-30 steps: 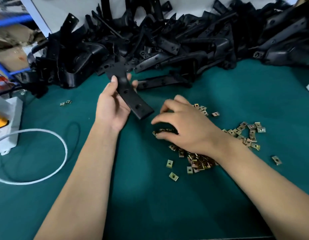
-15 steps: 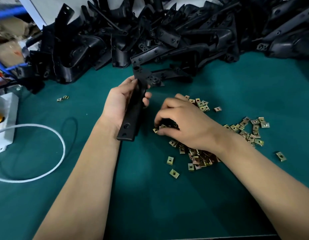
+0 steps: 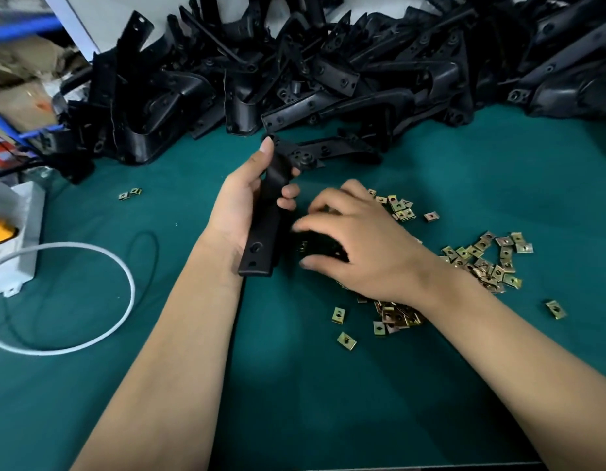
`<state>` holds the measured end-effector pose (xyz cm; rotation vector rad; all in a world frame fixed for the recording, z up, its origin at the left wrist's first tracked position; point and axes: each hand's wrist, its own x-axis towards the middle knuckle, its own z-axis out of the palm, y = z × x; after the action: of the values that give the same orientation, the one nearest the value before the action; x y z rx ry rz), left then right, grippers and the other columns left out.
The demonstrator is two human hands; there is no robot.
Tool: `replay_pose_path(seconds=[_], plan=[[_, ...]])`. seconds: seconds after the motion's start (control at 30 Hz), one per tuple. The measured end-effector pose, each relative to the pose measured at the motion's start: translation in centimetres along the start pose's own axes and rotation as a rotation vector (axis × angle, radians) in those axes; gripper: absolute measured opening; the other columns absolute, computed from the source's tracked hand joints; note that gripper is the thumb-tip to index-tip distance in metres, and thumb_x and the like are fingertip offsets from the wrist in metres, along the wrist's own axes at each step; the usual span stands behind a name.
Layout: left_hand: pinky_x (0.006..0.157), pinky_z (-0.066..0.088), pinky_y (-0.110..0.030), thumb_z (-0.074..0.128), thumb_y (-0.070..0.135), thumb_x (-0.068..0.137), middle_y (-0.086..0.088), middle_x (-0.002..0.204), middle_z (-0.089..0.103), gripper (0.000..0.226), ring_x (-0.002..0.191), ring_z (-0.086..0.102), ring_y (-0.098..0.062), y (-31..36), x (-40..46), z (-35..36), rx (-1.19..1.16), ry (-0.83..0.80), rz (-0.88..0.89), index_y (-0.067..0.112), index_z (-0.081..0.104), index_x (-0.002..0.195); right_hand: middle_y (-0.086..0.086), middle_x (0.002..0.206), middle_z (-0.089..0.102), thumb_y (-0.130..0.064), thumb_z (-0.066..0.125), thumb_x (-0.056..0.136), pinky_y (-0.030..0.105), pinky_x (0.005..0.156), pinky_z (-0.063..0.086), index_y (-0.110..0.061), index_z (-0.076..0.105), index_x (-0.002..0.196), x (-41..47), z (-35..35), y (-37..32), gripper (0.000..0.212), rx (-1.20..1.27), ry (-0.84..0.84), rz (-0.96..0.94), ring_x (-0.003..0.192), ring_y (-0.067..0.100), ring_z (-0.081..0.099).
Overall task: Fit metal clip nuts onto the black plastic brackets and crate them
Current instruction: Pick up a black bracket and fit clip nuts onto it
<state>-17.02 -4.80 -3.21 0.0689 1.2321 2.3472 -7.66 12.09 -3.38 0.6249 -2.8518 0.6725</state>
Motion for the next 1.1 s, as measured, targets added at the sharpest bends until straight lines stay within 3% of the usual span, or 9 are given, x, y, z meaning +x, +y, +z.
replay_pose_path(seconds=[0.07, 0.3, 0.4, 0.5, 0.6, 0.67, 0.77, 1.0, 1.1], plan=[[0.047, 0.039, -0.016, 0.060, 0.042, 0.099, -0.006, 0.092, 0.057, 0.038, 0.063, 0.044, -0.012, 0.0, 0.1, 0.0, -0.010, 0.005, 0.013, 0.009, 0.047, 0.113, -0.004, 0.123, 0.052, -0.049, 0.067, 0.094, 0.039, 0.105, 0.035, -0.028, 0.067, 0.128, 0.6, 0.5, -0.4, 0.040, -0.135, -0.064, 0.017, 0.120, 0.020, 0.036], [0.047, 0.039, -0.015, 0.063, 0.041, 0.097, -0.006, 0.091, 0.055, 0.034, 0.063, 0.043, -0.011, 0.0, 0.1, -0.5, -0.019, -0.032, 0.027, 0.009, 0.054, 0.104, -0.009, 0.098, 0.057, -0.028, 0.069, 0.097, 0.038, 0.097, 0.039, -0.021, 0.061, 0.098, 0.6, 0.1, -0.5, 0.011, -0.055, -0.031, 0.020, 0.100, 0.013, 0.049], [0.047, 0.039, -0.014, 0.068, 0.031, 0.094, -0.002, 0.087, 0.054, 0.024, 0.059, 0.045, -0.009, -0.3, 0.0, -0.6, 0.020, -0.076, 0.015, 0.012, 0.056, 0.102, -0.008, 0.088, 0.064, -0.015, 0.072, 0.094, 0.028, 0.081, 0.047, -0.015, 0.067, 0.101, 0.1, -0.4, 0.2, 0.009, 0.186, 0.156, 0.065, 0.081, 0.008, 0.055], [0.047, 0.036, -0.015, 0.066, 0.010, 0.089, -0.003, 0.092, 0.056, 0.027, 0.058, 0.045, -0.009, -0.5, 0.0, -0.4, 0.105, -0.139, 0.079, 0.009, 0.050, 0.112, -0.008, 0.094, 0.073, -0.008, 0.072, 0.094, 0.016, 0.081, 0.050, -0.015, 0.077, 0.109, -0.1, -1.1, 1.2, 0.017, 0.435, 0.401, 0.181, 0.087, 0.004, 0.067], [0.046, 0.036, -0.018, 0.070, 0.003, 0.081, -0.005, 0.087, 0.054, 0.052, 0.054, 0.045, -0.009, -0.5, 0.0, 0.0, 0.257, -0.178, 0.097, 0.006, 0.045, 0.126, -0.005, 0.088, 0.076, 0.001, 0.067, 0.095, 0.019, 0.077, 0.054, -0.013, 0.078, 0.101, 0.0, -1.3, 1.8, 0.019, 0.817, 0.522, 0.291, 0.081, 0.008, 0.072], [0.046, 0.037, -0.019, 0.066, 0.001, 0.082, -0.002, 0.079, 0.058, 0.049, 0.052, 0.046, -0.009, -0.6, 0.0, 0.1, 0.331, -0.210, 0.096, 0.004, 0.046, 0.127, 0.001, 0.088, 0.076, 0.007, 0.066, 0.094, 0.024, 0.077, 0.057, -0.008, 0.075, 0.100, -0.1, -1.4, 1.9, 0.019, 1.073, 0.538, 0.317, 0.082, 0.015, 0.074], [0.046, 0.038, -0.019, 0.064, 0.000, 0.084, 0.000, 0.076, 0.062, 0.042, 0.052, 0.048, -0.009, -0.7, -0.1, 0.1, 0.363, -0.270, 0.078, 0.004, 0.050, 0.123, 0.005, 0.086, 0.076, 0.006, 0.068, 0.093, 0.026, 0.075, 0.059, -0.007, 0.075, 0.101, -0.2, -1.5, 2.0, 0.017, 1.193, 0.524, 0.318, 0.080, 0.018, 0.074], [0.046, 0.040, -0.019, 0.067, 0.001, 0.084, -0.002, 0.078, 0.062, 0.028, 0.053, 0.049, -0.010, -0.9, 0.0, 0.2, 0.402, -0.303, 0.064, 0.011, 0.058, 0.108, 0.005, 0.073, 0.073, -0.013, 0.069, 0.098, 0.024, 0.054, 0.054, -0.011, 0.075, 0.089, 0.0, -1.3, 1.7, 0.011, 1.114, 0.489, 0.345, 0.064, 0.018, 0.068], [0.046, 0.040, -0.019, 0.067, 0.001, 0.083, -0.002, 0.078, 0.062, 0.030, 0.053, 0.049, -0.009, -0.9, 0.1, 0.2, 0.395, -0.297, 0.056, 0.010, 0.057, 0.110, 0.003, 0.077, 0.072, -0.015, 0.065, 0.101, 0.026, 0.056, 0.055, -0.011, 0.069, 0.088, 0.0, -1.2, 1.6, 0.014, 1.178, 0.464, 0.391, 0.069, 0.017, 0.068]])
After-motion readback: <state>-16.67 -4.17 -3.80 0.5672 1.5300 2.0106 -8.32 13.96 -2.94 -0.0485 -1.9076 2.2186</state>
